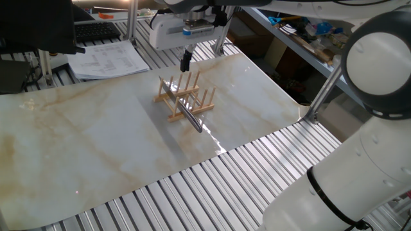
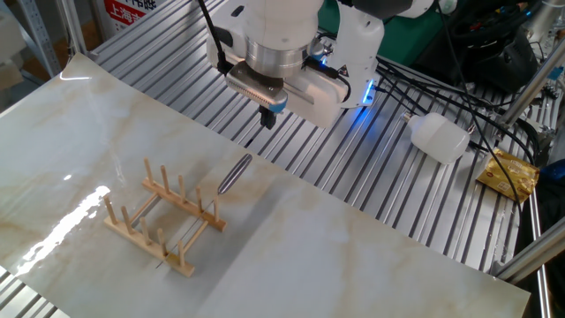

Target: Put the knife on the knife rack

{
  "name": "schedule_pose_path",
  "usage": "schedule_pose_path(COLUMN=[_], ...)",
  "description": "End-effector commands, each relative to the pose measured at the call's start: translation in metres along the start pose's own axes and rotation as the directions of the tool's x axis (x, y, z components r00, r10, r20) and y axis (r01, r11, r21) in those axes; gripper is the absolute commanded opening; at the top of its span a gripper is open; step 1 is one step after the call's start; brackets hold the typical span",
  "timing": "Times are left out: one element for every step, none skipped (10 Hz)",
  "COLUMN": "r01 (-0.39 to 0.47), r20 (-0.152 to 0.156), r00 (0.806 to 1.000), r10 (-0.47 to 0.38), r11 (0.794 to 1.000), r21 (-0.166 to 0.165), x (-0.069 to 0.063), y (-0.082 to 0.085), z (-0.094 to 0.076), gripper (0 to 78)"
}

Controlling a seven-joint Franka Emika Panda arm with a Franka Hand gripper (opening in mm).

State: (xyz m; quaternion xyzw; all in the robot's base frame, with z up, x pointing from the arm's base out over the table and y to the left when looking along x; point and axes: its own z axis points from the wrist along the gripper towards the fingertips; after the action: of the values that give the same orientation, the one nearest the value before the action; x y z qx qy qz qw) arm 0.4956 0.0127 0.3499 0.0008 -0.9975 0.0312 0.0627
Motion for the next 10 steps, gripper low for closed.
schedule_pose_path(r01=[0.021, 0.022, 0.023, 0.020, 0.020, 0.002, -0.002, -0.006, -0.022, -0.023], r20=[-0.041, -0.040, -0.039, -0.037, -0.037, -0.020, -0.016, -0.017, -0.019, -0.020], r00=[0.999, 0.999, 0.999, 0.999, 0.999, 1.000, 1.000, 1.000, 1.000, 1.000], r10=[-0.025, -0.025, -0.027, -0.024, -0.024, -0.003, 0.000, 0.005, 0.020, 0.021], r11=[0.996, 0.996, 0.996, 0.996, 0.996, 0.996, 0.996, 0.996, 0.996, 0.996], r21=[-0.091, -0.090, -0.090, -0.091, -0.091, -0.085, -0.085, -0.089, -0.088, -0.088], x=[-0.014, -0.017, -0.017, -0.015, -0.015, -0.006, 0.002, 0.008, 0.013, 0.014], y=[-0.010, -0.008, -0.008, -0.007, -0.007, -0.006, -0.009, -0.011, -0.012, -0.012], z=[0.017, 0.019, 0.019, 0.019, 0.019, 0.020, 0.018, 0.016, 0.016, 0.016], gripper=[1.1, 1.1, 1.1, 1.1, 1.1, 1.1, 1.1, 1.1, 1.1, 1.1])
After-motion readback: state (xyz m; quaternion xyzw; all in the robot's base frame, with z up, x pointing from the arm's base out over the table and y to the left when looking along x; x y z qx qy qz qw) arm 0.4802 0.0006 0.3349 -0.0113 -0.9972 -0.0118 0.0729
